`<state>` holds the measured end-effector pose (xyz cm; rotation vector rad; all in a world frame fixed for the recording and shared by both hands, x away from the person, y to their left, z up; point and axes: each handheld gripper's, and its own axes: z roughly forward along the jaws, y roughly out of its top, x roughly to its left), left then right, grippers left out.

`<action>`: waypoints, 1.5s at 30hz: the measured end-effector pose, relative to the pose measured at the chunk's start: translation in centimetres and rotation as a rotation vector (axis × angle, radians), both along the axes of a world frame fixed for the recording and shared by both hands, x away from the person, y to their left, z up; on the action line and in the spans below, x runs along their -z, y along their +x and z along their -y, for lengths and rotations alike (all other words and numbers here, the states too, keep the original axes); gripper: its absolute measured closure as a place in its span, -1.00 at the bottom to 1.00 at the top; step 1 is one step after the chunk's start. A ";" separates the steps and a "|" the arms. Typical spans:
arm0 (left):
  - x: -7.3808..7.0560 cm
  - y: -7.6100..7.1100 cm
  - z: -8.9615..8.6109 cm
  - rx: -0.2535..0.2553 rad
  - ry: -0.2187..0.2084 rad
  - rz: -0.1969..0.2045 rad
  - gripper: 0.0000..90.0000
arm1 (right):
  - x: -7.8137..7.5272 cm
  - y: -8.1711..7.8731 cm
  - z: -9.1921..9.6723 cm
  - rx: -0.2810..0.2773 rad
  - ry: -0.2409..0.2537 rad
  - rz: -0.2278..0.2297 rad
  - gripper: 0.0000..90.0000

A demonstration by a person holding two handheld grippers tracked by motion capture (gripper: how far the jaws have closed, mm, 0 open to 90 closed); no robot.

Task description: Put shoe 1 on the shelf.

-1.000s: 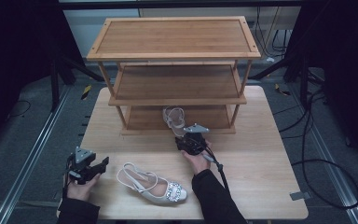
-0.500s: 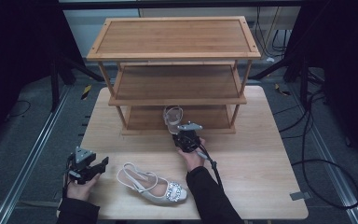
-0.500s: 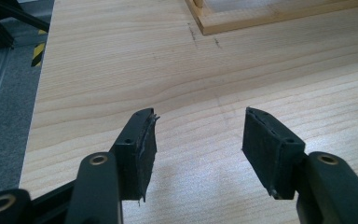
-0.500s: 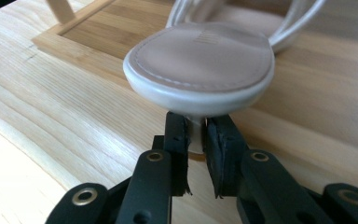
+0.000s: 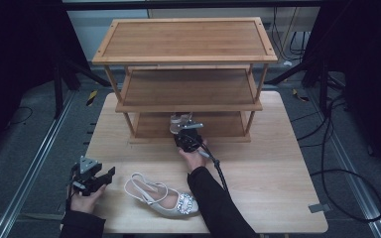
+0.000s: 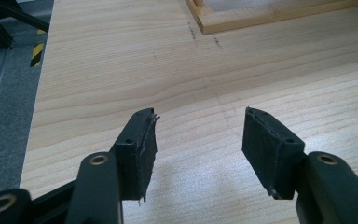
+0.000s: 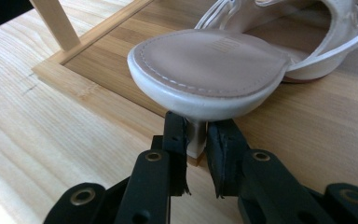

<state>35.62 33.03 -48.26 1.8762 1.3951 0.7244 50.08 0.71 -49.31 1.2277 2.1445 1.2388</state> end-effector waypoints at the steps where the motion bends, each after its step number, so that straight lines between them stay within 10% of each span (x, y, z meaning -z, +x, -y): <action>1: 0.0 0.0 0.0 0.000 0.000 -0.001 -0.03 | 0.1 0.1 -0.1 0.001 0.000 -0.001 0.74; 12: -0.2 -0.3 0.0 0.040 -0.043 -0.001 0.05 | -0.2 -0.6 0.5 0.004 0.002 0.034 0.53; 22: -0.8 -2.6 0.0 0.113 -0.029 0.006 0.05 | -2.5 -6.9 6.6 -0.087 0.036 0.076 0.16; 33: 0.7 -5.3 1.2 0.321 0.010 -0.100 0.03 | -2.8 -14.0 11.6 -0.240 0.030 0.127 -0.05; 45: 0.8 -4.9 4.2 0.433 0.025 -0.129 0.11 | -1.0 -18.8 12.0 -0.335 0.072 -0.003 0.00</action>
